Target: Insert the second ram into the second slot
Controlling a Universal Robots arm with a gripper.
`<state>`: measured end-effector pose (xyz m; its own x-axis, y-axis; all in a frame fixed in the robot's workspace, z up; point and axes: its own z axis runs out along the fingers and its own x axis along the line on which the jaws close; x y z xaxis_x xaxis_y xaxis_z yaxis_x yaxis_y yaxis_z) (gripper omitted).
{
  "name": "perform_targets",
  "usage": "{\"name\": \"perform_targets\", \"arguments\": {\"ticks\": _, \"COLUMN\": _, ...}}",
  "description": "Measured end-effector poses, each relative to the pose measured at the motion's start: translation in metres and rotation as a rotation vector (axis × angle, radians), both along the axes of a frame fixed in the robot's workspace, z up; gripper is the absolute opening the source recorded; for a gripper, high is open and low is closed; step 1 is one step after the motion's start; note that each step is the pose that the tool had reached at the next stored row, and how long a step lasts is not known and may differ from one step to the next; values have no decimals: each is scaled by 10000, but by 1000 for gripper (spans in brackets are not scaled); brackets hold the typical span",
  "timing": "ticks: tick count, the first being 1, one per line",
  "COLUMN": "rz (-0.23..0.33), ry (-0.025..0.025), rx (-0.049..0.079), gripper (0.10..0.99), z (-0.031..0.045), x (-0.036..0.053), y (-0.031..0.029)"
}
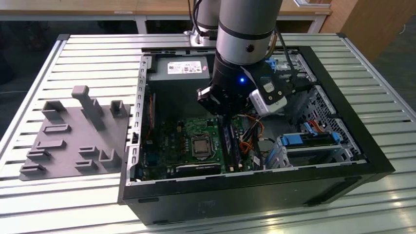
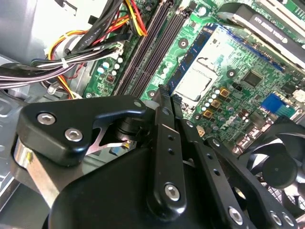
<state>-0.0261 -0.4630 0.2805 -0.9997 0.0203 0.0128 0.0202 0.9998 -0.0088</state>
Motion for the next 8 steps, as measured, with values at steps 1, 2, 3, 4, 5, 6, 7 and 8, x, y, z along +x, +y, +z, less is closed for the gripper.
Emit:
{"name": "perform_targets", "arguments": {"ticks": 1, "rz": 0, "ry": 0, "rx": 0, "gripper": 133, "z": -2, "x": 8, "y": 0}}
{"name": "perform_targets", "arguments": {"ticks": 2, "rz": -1, "ry": 0, "rx": 0, "gripper": 133, "z": -3, "x": 16, "y": 0}}
{"name": "perform_targets", "arguments": {"ticks": 3, "rz": -2, "ry": -1, "rx": 2, "gripper": 133, "z": -6, "x": 25, "y": 0}}
{"name": "perform_targets", "arguments": {"ticks": 4, "rz": -2, "ry": -1, "rx": 2, "gripper": 133, "z": -8, "x": 33, "y": 0}}
{"name": "perform_targets", "arguments": {"ticks": 5, "rz": -2, "ry": 0, "rx": 0, "gripper": 133, "z": -9, "x": 38, "y": 0}}
{"name": "perform_targets", "arguments": {"ticks": 6, "rz": -1, "ry": 0, "rx": 0, "gripper": 133, "z": -10, "x": 42, "y": 0}}
{"name": "perform_targets", "arguments": {"ticks": 7, "rz": -2, "ry": -1, "rx": 2, "gripper": 133, "z": -13, "x": 43, "y": 0}}
{"name": "perform_targets", "arguments": {"ticks": 8, "rz": -3, "ry": -1, "rx": 4, "gripper": 133, "z": -18, "x": 43, "y": 0}}
